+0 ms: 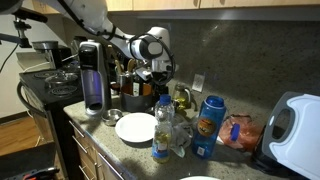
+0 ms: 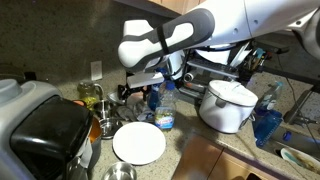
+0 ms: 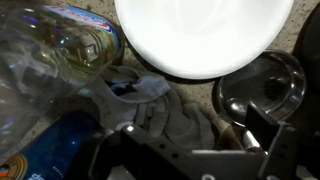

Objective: Use the towel to wipe the plate

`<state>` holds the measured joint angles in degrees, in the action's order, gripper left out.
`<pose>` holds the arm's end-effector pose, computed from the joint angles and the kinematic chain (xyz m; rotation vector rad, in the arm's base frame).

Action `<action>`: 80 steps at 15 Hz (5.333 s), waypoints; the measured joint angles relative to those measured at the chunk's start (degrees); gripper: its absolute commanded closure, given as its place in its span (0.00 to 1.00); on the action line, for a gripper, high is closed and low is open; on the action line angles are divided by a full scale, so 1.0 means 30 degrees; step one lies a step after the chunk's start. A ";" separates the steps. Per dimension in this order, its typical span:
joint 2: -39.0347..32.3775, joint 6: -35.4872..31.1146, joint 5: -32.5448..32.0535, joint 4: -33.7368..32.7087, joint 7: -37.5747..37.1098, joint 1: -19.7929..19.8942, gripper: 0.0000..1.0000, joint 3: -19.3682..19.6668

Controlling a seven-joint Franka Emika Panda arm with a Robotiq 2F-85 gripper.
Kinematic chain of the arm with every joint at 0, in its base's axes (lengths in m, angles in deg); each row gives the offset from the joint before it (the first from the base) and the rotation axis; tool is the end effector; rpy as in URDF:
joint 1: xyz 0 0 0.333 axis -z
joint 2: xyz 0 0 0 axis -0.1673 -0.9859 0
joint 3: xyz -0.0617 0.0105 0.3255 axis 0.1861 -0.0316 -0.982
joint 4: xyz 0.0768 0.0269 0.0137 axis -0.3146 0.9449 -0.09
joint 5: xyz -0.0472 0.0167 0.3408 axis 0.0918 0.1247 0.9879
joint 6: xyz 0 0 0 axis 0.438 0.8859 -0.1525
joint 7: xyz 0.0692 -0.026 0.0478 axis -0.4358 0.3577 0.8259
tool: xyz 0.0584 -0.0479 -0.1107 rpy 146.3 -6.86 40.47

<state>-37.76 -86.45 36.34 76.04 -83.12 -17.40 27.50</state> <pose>0.6408 0.0873 0.3658 3.0283 -0.2185 0.0846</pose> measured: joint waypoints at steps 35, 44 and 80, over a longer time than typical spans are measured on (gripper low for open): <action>-0.1972 -0.1820 -0.1426 -0.0186 -0.6086 -0.1974 0.00 0.1770; -0.3090 -0.2006 -0.1421 -0.0256 -0.8114 -0.1807 0.00 0.2518; -0.3324 0.3757 -0.2933 -0.5051 -1.0213 -0.3108 1.00 0.2815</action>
<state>-47.73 -75.18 27.54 60.89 -113.76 -26.72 35.94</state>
